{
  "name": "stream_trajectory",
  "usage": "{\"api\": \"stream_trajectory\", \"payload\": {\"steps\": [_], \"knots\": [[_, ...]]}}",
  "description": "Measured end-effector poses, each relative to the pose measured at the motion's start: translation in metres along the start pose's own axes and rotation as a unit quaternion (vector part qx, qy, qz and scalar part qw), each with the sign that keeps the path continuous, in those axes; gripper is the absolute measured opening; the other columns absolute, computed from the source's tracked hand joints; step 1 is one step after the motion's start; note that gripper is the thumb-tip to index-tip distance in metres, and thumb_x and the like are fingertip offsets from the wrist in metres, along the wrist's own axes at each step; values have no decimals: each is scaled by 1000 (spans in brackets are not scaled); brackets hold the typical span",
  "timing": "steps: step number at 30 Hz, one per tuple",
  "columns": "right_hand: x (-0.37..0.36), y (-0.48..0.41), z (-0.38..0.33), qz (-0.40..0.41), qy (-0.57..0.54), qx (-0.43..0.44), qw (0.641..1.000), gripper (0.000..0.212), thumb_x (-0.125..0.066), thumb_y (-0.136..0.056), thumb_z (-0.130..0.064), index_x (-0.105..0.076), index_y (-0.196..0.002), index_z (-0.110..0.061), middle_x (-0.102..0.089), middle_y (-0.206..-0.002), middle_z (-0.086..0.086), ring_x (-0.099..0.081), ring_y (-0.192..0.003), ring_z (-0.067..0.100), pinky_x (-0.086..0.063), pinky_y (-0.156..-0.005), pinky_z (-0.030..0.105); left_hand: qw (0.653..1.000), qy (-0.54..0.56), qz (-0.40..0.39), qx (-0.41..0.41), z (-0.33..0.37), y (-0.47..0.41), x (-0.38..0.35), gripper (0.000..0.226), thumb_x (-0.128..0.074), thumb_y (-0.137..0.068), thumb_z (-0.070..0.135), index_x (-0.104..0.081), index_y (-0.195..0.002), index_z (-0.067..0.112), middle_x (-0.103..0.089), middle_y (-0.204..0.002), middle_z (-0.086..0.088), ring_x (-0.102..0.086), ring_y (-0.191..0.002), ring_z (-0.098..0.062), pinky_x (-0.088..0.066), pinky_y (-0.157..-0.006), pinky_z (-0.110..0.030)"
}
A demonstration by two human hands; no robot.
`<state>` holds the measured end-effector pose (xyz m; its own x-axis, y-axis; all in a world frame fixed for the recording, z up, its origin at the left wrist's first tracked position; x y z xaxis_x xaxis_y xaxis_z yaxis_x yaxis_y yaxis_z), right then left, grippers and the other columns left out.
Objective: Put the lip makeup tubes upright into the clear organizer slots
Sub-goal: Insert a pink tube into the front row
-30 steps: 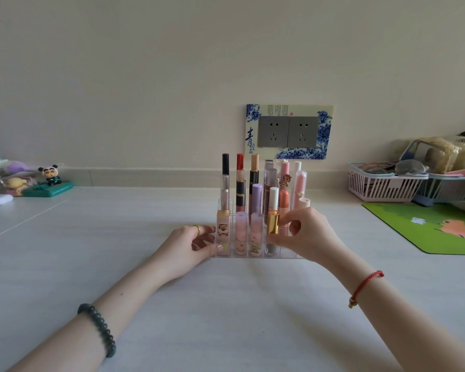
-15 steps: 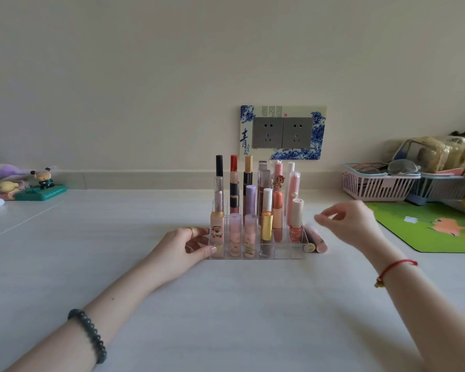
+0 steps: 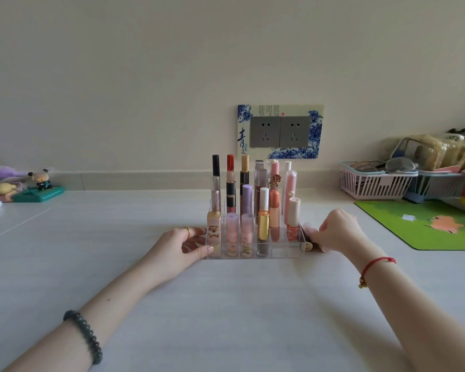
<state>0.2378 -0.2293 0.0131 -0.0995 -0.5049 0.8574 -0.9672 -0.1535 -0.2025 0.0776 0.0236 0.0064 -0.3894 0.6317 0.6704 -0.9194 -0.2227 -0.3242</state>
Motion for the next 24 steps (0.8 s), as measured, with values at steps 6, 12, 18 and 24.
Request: {"api": "stream_trajectory", "payload": {"steps": [6,12,18,24], "knots": [[17,-1,4,60,-41,8,997,51,-54,-83,-32,-59,-58,11,-50,-49,13,-45,-51,23,-41,-50,25,1000,0,-1,-3,0,0,0,17,-66,-81,22,-59,-92,33,-71,-92,-2,-64,-86,-21,-43,-68,-11],[117,37,-7,317,-293,67,899,13,-63,-76,-19,-67,-84,-8,-63,-71,1,-56,-61,10,-47,-74,23,1000,-16,-8,4,-4,-1,-1,28,-66,-81,25,-63,-108,18,-71,-96,-1,-65,-92,-21,-46,-74,-17],[100,43,-49,148,-405,166,887,12,-69,-73,-10,-64,-80,-18,-69,-77,0,-65,-66,8,-55,-68,19,1000,-20,-1,3,-4,-1,0,30,-65,-82,25,-62,-111,18,-70,-99,0,-65,-94,-18,-44,-71,-9],[50,49,-80,29,-238,226,944,8,-71,-71,-19,-69,-77,-14,-71,-71,-3,-66,-60,4,-53,-57,12,1000,-13,-2,13,-9,-2,-1,33,-66,-81,25,-62,-112,15,-70,-98,-2,-65,-93,-20,-46,-77,-19]]}}
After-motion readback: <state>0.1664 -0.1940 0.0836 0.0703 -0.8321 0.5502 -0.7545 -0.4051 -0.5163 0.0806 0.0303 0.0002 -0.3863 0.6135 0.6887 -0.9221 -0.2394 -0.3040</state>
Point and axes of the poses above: each hand's wrist, its own y-axis away from the middle knuckle, its own x-axis out of the back of the hand, z = x × y, the point moved 10 cm from there along -y, towards the middle knuckle
